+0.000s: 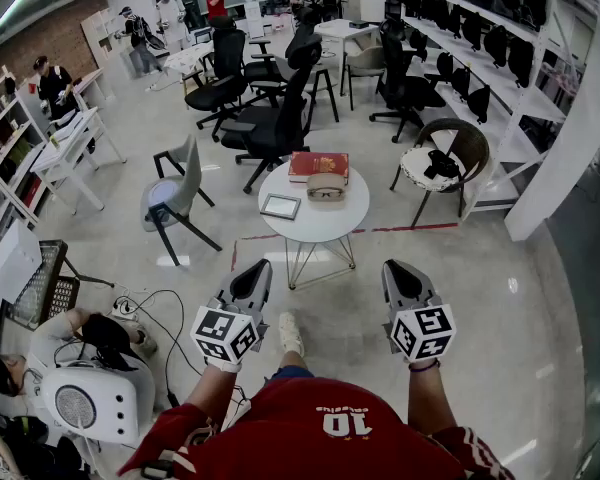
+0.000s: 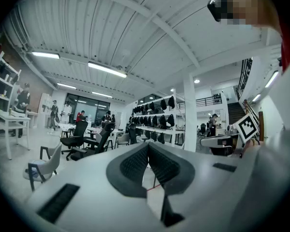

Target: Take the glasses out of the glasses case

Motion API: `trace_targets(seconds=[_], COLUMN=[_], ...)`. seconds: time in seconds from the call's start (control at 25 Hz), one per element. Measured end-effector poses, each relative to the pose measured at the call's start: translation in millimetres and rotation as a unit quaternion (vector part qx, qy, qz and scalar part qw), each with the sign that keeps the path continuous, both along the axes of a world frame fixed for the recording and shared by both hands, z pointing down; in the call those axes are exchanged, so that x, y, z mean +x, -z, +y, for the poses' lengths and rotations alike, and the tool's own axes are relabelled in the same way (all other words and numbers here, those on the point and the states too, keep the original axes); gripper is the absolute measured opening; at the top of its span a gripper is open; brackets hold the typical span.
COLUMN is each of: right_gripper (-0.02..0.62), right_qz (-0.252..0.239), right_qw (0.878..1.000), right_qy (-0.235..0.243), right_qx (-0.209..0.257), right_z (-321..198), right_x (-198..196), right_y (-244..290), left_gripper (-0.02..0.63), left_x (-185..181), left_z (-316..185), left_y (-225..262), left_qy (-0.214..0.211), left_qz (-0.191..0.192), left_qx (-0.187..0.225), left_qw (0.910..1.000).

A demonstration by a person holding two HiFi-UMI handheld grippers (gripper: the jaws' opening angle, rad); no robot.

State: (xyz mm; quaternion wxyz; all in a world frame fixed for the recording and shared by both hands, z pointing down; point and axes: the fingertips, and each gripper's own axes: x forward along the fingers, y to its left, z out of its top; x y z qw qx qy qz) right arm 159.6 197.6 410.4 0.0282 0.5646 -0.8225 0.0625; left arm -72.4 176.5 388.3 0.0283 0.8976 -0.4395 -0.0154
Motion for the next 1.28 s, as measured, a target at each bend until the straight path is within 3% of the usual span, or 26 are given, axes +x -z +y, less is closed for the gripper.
trace_targets(seconds=[0.52,1.28], right_gripper=[0.029,0.029], right_qz=[0.0,-0.001], right_qw=[1.0,0.999], right_qy=[-0.015,-0.004], right_qx=[-0.005,-0.033], right_z=[2.6,9.0], right_x=[16.7,7.9], right_y=[-5.6,-24.2], left_gripper=[0.009,0.009], left_x=[13.8,17.1], left_z=[-2.0,2.4], left_y=[2.1,-15.1], left_qy=[-0.01,-0.02], left_qz=[0.002,-0.009], left_qx=[-0.005,-0.025], left_qw=[0.9999,0.9994])
